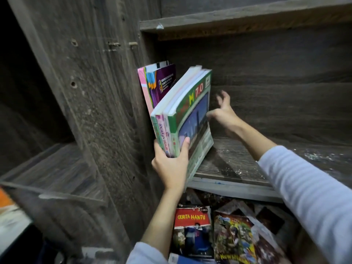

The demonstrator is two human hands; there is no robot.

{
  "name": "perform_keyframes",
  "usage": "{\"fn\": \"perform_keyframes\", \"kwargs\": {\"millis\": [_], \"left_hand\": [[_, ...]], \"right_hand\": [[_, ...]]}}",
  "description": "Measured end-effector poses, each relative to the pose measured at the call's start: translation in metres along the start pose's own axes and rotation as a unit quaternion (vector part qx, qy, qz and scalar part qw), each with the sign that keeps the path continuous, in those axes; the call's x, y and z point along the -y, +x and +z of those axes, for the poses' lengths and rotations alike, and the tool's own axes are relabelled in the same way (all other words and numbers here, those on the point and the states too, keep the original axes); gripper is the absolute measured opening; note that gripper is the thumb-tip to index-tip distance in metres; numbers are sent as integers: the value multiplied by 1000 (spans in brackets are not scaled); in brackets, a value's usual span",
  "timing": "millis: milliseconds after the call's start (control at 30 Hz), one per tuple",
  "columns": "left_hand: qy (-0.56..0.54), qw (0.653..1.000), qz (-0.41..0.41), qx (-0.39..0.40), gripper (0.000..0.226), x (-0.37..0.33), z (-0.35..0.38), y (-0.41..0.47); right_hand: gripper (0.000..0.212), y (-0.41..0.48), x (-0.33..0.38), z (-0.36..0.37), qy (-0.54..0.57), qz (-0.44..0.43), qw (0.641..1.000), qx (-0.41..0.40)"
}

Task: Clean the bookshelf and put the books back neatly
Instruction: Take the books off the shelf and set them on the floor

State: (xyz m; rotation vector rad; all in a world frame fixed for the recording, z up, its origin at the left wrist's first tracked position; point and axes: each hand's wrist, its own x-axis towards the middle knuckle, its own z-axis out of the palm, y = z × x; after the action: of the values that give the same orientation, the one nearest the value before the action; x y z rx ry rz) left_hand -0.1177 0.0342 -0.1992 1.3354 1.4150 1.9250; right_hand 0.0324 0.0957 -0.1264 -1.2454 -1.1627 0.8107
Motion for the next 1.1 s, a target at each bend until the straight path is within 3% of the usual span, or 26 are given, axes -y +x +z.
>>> {"fn": "perform_keyframes", "kwargs": {"millis": [67,167,267,400,500,633,733,900,1033,1100], "left_hand": [[-22,999,7,31,73,8,-12,-1],[-33,998,20,47,83,17,-28,-3],[-48,998,23,46,85,17,-40,-7],[-71,995,43,59,75,14,-61,-9],[-104,989,49,88,60,2,-74,-16],[-121,978,48,164,64,-7,-81,-45],[-78,964,39,252,72,0,-80,-72],[0,918,-21,395,77,17,-71,-141],[28,859,-102,501,82,45,-56,-210],[21,826,-145,545,73,61,-49,-237]], "right_hand": [[89,5,4,1,25,23,999,18],[57,0,8,6,23,40,997,56],[34,-12,12,10,31,38,999,17],[20,-49,24,9,40,13,998,-42],[26,-82,25,-3,47,-21,994,-101],[9,-130,14,-36,9,1,979,-202],[9,-168,-7,-66,-9,32,964,-262],[18,-243,-63,-123,-79,143,920,-356],[22,-303,-120,-163,-127,240,871,-408],[30,-324,-150,-180,-138,302,852,-405]]}}
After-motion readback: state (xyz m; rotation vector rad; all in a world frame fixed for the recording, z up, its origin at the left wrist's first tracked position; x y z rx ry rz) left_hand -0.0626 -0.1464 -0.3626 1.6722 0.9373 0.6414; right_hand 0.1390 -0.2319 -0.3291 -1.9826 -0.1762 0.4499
